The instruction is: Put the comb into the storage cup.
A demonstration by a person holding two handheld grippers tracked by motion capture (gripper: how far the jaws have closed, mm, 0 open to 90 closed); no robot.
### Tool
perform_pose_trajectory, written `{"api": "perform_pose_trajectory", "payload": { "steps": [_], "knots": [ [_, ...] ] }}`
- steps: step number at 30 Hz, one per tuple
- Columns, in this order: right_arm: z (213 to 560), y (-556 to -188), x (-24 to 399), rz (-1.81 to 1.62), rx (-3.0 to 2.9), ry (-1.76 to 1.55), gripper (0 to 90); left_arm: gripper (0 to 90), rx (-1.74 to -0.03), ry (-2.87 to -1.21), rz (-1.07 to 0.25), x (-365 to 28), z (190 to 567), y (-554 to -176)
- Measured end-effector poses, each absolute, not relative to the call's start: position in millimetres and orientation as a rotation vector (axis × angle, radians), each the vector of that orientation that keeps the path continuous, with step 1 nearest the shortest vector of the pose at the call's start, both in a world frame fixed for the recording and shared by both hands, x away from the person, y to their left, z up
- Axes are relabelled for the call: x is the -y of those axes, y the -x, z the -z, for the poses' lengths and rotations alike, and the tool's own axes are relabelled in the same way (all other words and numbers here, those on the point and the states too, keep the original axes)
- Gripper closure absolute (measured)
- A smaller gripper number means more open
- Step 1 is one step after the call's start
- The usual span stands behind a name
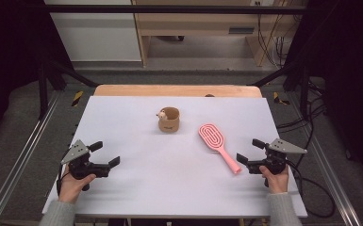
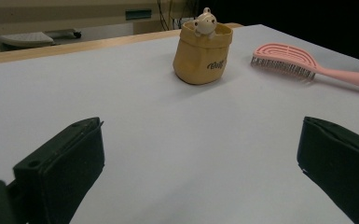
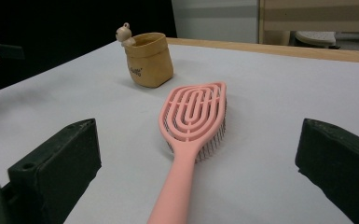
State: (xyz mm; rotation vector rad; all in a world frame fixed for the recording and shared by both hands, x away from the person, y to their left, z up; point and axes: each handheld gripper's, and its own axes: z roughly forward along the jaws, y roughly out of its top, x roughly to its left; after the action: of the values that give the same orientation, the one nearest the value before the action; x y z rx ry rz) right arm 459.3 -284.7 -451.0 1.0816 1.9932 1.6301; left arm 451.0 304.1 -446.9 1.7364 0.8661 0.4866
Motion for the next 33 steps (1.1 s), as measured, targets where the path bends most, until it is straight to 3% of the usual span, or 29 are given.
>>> {"api": "perform_pose_trajectory", "payload": {
  "steps": [33],
  "knots": [
    [437.8,-463.0,269.1,-1.502,-2.111,-1.061,0.4,0.6,-0.87,-1.75,-0.476,-303.3,450.4,-452.4]
  ]
}}
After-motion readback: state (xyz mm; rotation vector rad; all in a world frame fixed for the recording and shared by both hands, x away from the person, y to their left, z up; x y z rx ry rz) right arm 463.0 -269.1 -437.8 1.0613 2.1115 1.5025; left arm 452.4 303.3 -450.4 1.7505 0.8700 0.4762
